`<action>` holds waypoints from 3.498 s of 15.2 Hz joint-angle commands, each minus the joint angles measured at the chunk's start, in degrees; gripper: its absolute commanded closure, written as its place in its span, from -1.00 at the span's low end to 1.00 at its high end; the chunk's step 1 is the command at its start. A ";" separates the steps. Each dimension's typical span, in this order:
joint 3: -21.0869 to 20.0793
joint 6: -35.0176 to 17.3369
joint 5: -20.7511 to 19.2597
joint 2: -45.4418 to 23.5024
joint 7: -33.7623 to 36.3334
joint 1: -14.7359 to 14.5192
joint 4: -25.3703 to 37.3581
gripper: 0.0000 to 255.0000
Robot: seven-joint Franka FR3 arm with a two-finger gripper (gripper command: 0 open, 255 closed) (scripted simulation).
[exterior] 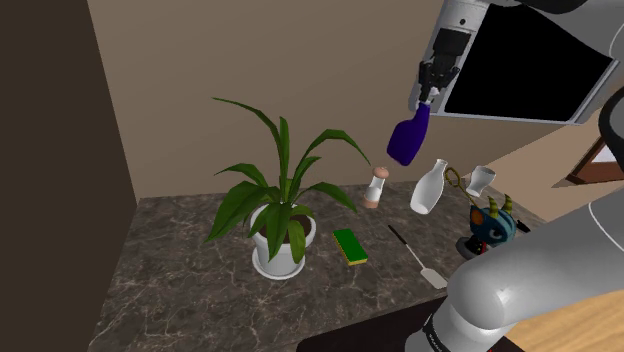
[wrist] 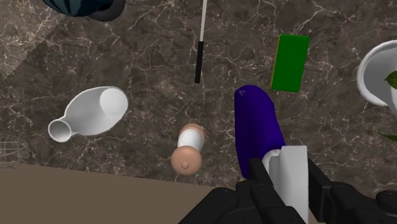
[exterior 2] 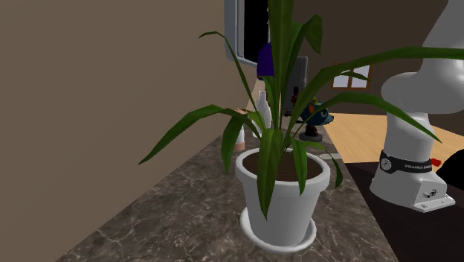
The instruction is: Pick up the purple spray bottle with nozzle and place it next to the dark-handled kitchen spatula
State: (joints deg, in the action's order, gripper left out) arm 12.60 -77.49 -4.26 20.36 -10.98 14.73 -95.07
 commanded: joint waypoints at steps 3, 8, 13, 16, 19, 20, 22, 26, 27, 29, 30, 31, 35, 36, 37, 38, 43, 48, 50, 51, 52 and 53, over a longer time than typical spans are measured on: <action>0.23 -2.41 -0.37 1.60 -0.28 0.23 -4.01 1.00; 0.18 -6.33 -0.69 3.46 0.03 0.39 -9.77 1.00; 0.22 -10.15 -0.98 4.98 0.28 0.55 -15.09 1.00; 0.27 -12.41 -1.15 5.73 0.41 0.65 -18.10 1.00; 0.35 -14.67 -1.31 6.38 0.52 0.75 -21.00 1.00; 0.38 -15.42 -1.37 6.57 0.55 0.78 -21.94 1.00; 0.44 -16.92 -1.47 6.91 0.61 0.84 -23.78 1.00; 0.60 -19.92 -1.68 7.46 0.72 0.97 -27.32 1.00; 0.65 -20.67 -1.73 7.56 0.74 1.00 -28.17 1.00; 0.74 -22.18 -1.83 7.73 0.78 1.06 -29.85 1.00; 0.80 -22.94 -1.88 7.80 0.80 1.09 -30.67 1.00; 0.85 -23.70 -1.93 7.86 0.82 1.12 -31.49 1.00; 1.08 -26.75 -2.12 7.95 0.88 1.23 -34.63 1.00; 1.15 -27.52 -2.17 7.94 0.89 1.25 -35.39 1.00; 1.21 -28.30 -2.22 7.92 0.90 1.28 -36.14 1.00; 1.28 -29.07 -2.26 7.88 0.91 1.30 -36.88 1.00; 1.63 -33.00 -2.48 7.50 0.93 1.42 -40.43 1.00; 2.03 -37.02 -2.68 6.76 0.92 1.51 -43.71 1.00; 2.21 -38.66 -2.75 6.36 0.91 1.53 -44.95 1.00; 2.30 -39.48 -2.78 6.13 0.90 1.54 -45.56 1.00; 2.39 -40.32 -2.81 5.90 0.88 1.55 -46.15 1.00; 2.48 -41.15 -2.83 5.64 0.87 1.56 -46.73 1.00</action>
State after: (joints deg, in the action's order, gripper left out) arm 14.93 -117.69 -7.05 26.30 -10.03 16.26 -141.20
